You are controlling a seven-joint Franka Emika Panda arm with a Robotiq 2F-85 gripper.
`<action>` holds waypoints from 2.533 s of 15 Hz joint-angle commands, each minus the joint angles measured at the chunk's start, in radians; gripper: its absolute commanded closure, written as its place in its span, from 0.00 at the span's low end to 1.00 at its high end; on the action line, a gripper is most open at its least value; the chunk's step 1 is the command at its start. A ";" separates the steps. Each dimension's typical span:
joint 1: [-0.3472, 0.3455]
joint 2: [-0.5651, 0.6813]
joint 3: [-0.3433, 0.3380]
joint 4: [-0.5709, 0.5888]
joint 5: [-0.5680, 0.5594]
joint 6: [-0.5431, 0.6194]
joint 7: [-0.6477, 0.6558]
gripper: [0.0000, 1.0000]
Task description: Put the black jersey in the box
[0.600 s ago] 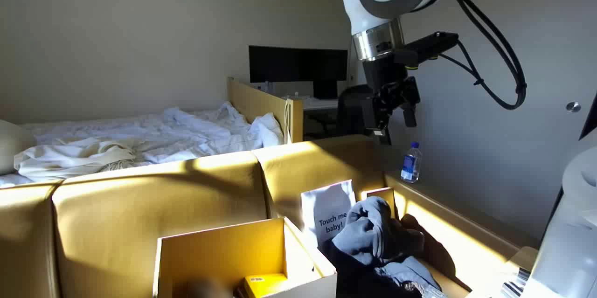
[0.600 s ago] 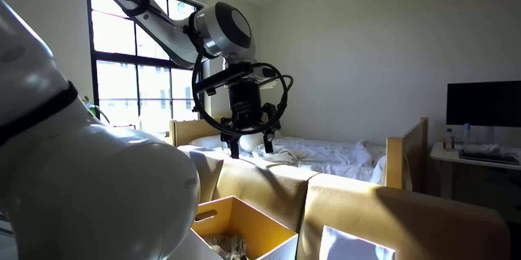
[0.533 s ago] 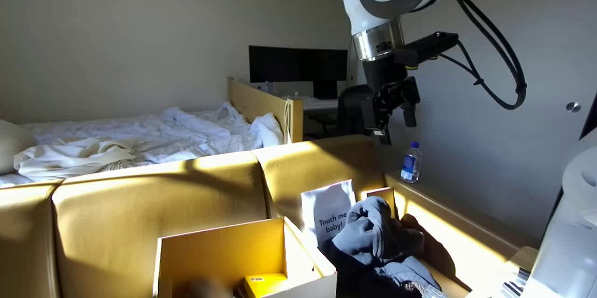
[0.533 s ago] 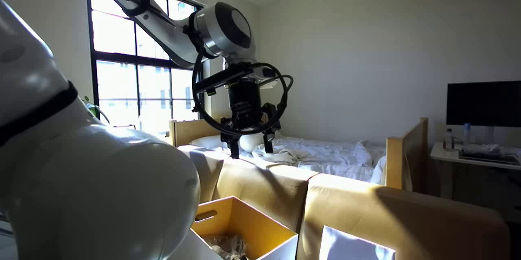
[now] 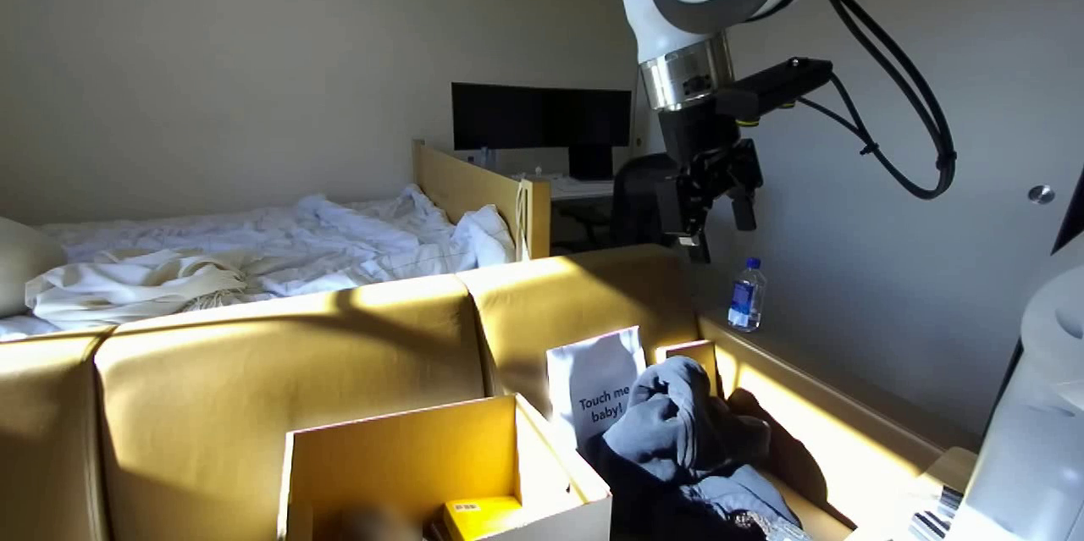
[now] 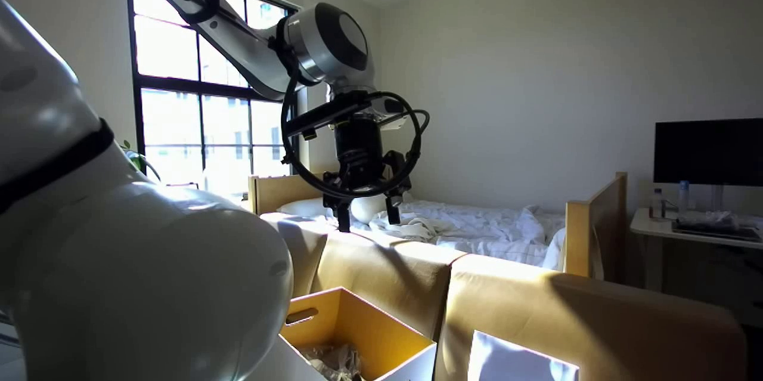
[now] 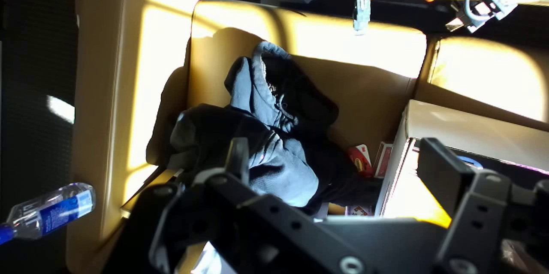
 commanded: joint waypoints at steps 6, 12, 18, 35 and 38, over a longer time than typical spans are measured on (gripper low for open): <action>0.026 0.004 -0.022 0.002 -0.012 -0.003 0.013 0.00; -0.004 0.077 -0.089 -0.037 -0.039 0.128 -0.025 0.00; -0.154 0.183 -0.178 -0.187 -0.260 0.487 0.054 0.00; -0.229 0.439 -0.206 -0.182 -0.356 0.809 0.151 0.00; -0.286 0.630 -0.207 -0.165 -0.470 0.951 0.285 0.00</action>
